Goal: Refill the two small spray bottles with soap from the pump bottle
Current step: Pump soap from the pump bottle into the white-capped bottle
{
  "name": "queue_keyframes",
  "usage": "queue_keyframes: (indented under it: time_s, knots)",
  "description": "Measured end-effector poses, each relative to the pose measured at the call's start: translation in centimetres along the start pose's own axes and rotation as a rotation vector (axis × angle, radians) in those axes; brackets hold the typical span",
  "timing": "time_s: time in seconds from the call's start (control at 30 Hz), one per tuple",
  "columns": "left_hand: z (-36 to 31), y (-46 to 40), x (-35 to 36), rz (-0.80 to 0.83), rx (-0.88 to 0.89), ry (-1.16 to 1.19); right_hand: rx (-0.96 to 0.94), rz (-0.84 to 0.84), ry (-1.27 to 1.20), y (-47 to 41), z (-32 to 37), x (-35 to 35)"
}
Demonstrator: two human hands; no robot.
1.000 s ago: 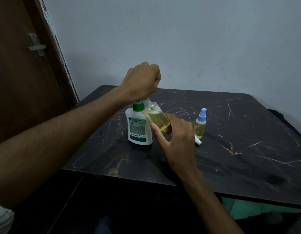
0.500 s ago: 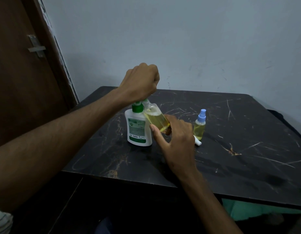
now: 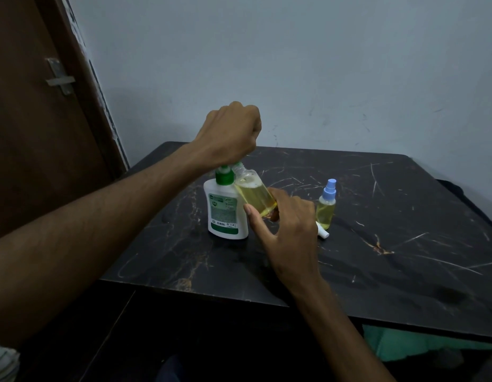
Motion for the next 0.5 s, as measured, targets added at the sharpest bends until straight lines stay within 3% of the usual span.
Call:
queue_keyframes:
  time_s: [0.5]
  knots:
    - [-0.02, 0.14, -0.24, -0.008, -0.014, 0.043, 0.002, 0.002, 0.019, 0.05, -0.1, 0.13]
Point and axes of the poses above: each hand's wrist, its own y-axis away from the middle knuckle, its own x-axis out of the palm, z = x × y, the point moved 1 cm from there along -y, towards the middle knuckle
